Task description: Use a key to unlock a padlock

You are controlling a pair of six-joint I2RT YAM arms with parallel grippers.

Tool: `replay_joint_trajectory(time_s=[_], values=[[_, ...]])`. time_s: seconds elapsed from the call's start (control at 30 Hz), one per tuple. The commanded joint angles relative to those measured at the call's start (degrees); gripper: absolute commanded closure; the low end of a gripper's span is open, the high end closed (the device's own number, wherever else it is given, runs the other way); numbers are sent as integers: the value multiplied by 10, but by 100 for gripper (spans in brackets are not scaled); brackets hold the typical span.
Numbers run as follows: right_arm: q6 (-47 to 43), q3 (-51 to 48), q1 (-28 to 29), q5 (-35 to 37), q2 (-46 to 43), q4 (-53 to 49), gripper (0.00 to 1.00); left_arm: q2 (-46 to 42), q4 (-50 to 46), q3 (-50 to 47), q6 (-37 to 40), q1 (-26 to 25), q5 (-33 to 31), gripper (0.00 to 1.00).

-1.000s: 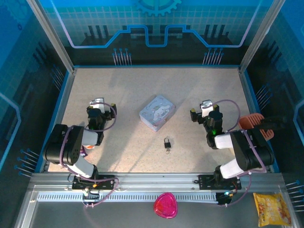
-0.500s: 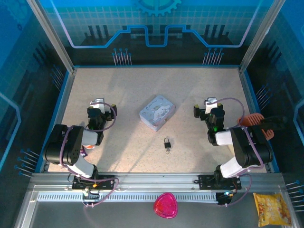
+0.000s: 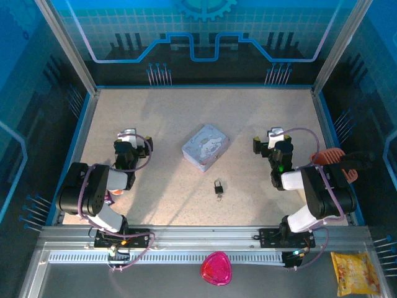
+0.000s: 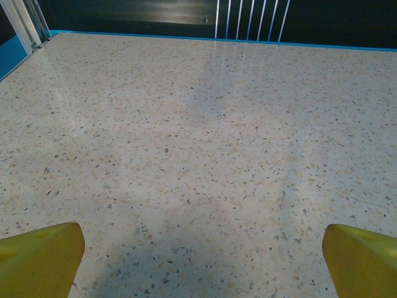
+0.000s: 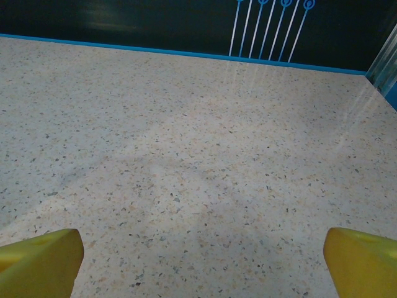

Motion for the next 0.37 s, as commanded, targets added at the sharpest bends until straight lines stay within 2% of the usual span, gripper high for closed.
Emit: replay_joint_trajectory(time_s=[0.0,0.17,0.27,0.33], values=[[0,11,-2,2,4,-2,0,-10,-1,6,-11,3,10,1],[2,10,-8,-9,3,-4,0,-10,-1,6,-11,3,10,1],[2,1,2,28,5,18,0,-10,5,4,-7,1,18,1],[-5,-20,9,34,5,56,0,-13,69,-37,26,-4,90,1]])
